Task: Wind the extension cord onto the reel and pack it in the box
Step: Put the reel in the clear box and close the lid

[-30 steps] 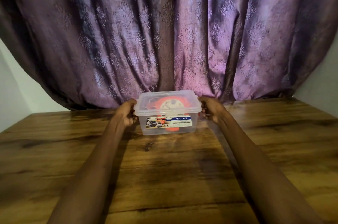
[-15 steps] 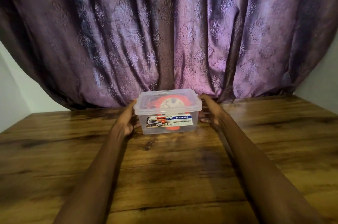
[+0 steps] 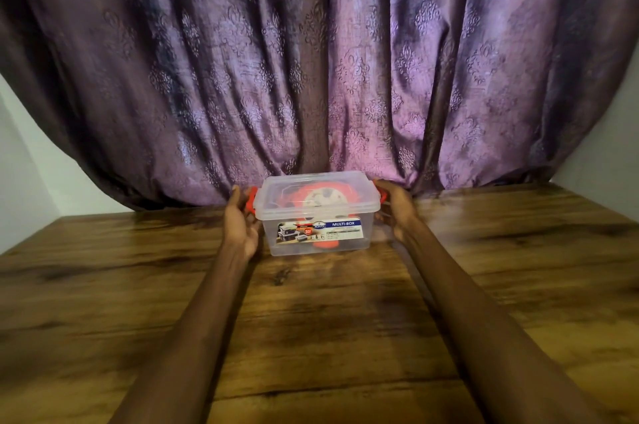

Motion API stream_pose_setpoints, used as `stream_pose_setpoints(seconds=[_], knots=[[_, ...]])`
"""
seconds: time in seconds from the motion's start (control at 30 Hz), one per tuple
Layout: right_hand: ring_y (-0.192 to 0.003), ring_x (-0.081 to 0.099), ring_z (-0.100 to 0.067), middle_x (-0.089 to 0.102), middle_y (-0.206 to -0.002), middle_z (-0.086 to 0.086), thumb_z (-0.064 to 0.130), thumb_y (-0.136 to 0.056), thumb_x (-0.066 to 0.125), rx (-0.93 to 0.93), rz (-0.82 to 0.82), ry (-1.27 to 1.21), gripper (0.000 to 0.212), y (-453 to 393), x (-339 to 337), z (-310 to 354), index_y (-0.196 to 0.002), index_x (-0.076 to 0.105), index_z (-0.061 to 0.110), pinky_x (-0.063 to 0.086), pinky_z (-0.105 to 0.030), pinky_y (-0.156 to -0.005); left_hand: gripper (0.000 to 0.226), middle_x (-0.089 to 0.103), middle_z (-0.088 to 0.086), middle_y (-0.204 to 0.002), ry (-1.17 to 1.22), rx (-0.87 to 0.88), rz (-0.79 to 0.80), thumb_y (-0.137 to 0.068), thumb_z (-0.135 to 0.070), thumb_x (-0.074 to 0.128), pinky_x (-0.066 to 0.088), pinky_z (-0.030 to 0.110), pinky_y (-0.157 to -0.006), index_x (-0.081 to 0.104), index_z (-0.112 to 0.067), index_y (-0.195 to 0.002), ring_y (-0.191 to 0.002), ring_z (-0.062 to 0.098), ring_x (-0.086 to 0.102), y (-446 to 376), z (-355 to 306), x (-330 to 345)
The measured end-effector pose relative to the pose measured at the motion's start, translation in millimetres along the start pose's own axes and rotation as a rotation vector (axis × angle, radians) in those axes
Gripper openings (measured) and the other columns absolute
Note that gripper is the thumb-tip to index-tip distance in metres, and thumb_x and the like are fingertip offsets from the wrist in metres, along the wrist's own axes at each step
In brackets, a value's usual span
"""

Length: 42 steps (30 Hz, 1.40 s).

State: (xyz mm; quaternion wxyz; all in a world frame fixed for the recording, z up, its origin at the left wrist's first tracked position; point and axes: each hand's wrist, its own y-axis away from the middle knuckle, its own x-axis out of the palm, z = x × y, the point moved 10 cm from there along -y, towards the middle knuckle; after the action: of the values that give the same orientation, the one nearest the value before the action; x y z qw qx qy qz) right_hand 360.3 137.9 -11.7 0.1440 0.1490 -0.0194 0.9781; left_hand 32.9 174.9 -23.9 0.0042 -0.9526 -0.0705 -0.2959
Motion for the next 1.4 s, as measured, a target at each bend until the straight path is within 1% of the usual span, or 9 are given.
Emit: stream_pose_setpoints(seconds=[0.07, 0.17, 0.37, 0.57, 0.77, 0.9, 1.03, 1.17, 1.4], knots=[[-0.050, 0.060, -0.006, 0.065, -0.078, 0.004, 0.025, -0.090, 0.059, -0.028, 0.045, -0.027, 0.009, 7, 10, -4, -0.096, 0.066, 0.026, 0.042, -0.016, -0.044, 0.039, 0.073, -0.006, -0.075, -0.023, 0.047, 0.098, -0.096, -0.050, 0.048, 0.057, 0.030, -0.073, 0.069, -0.017, -0.098, -0.079, 0.014, 0.068, 16, 1, 16], [-0.084, 0.072, -0.018, 0.074, -0.108, -0.003, 0.026, -0.089, 0.062, -0.055, 0.137, -0.134, 0.038, 14, 25, -17, -0.127, 0.061, 0.026, 0.055, -0.026, -0.062, 0.052, 0.064, 0.012, -0.128, -0.096, 0.141, 0.179, -0.086, -0.045, 0.069, 0.045, 0.053, -0.104, 0.059, -0.017, -0.129, -0.118, 0.032, 0.061, 25, 11, 24], [-0.096, 0.064, -0.035, 0.064, -0.124, -0.023, 0.032, -0.068, 0.069, -0.039, 0.120, -0.167, 0.063, 13, 29, -25, -0.126, 0.060, 0.008, 0.053, -0.047, -0.087, 0.043, 0.065, 0.013, -0.104, -0.144, 0.224, 0.175, -0.074, -0.008, 0.059, 0.049, 0.057, -0.085, 0.063, -0.021, -0.115, -0.092, 0.032, 0.059, 41, -3, 28], [-0.076, 0.062, -0.025, 0.068, -0.088, -0.006, 0.029, -0.066, 0.059, -0.078, 0.058, -0.127, 0.034, 22, 27, -11, -0.097, 0.067, 0.017, 0.049, -0.030, -0.065, 0.066, 0.065, 0.016, -0.125, -0.177, 0.218, 0.109, -0.071, -0.013, 0.059, 0.051, 0.056, -0.089, 0.054, -0.035, -0.132, -0.097, 0.032, 0.063, 27, -3, 17], [-0.097, 0.059, -0.022, 0.060, -0.124, -0.010, -0.008, -0.088, 0.039, -0.195, 0.067, -0.009, 0.057, 12, 33, 7, -0.142, 0.046, 0.008, 0.053, -0.024, -0.071, 0.059, 0.067, 0.011, -0.123, -0.294, 0.252, 0.149, -0.080, -0.007, 0.048, 0.057, 0.035, -0.070, 0.054, -0.029, -0.135, -0.085, 0.020, 0.068, 35, -11, 28], [-0.102, 0.063, -0.019, 0.059, -0.135, -0.005, 0.011, -0.091, 0.047, -0.166, 0.057, 0.043, 0.052, 2, 29, -2, -0.142, 0.050, 0.019, 0.056, -0.030, -0.087, 0.049, 0.069, 0.006, -0.113, -0.373, 0.305, 0.154, -0.088, -0.001, 0.042, 0.056, 0.024, -0.061, 0.053, -0.019, -0.132, -0.076, 0.010, 0.068, 38, -15, 34], [-0.124, 0.053, -0.016, 0.058, -0.135, 0.008, 0.052, -0.096, 0.037, -0.478, -0.140, 0.521, 0.045, 14, 11, 8, -0.132, 0.057, 0.034, 0.042, -0.040, -0.106, 0.045, 0.055, 0.003, -0.138, -0.563, 0.390, 0.117, -0.101, -0.023, 0.043, 0.050, 0.017, -0.087, 0.040, -0.021, -0.146, -0.111, 0.009, 0.062, 44, -18, 27], [-0.132, 0.040, -0.020, 0.046, -0.141, 0.003, 0.056, -0.101, 0.034, -0.881, -0.276, 0.933, 0.048, 68, 27, 43, -0.137, 0.045, 0.027, 0.035, -0.042, -0.106, 0.056, 0.039, 0.002, -0.153, -1.285, 0.948, 0.049, -0.101, -0.050, 0.042, 0.023, 0.040, -0.119, 0.035, -0.021, -0.148, -0.144, 0.018, 0.031, 78, -44, 39], [-0.149, 0.017, -0.028, 0.026, -0.160, -0.008, 0.062, -0.099, 0.019, -0.924, -0.190, 1.354, 0.070, 64, 61, 17, -0.154, 0.024, 0.019, 0.016, -0.049, -0.120, 0.038, 0.070, -0.003, -0.113, -1.701, 1.288, 0.131, -0.096, -0.047, 0.044, 0.038, 0.038, -0.095, 0.065, -0.022, -0.116, -0.109, 0.019, 0.062, 103, -48, 51]])
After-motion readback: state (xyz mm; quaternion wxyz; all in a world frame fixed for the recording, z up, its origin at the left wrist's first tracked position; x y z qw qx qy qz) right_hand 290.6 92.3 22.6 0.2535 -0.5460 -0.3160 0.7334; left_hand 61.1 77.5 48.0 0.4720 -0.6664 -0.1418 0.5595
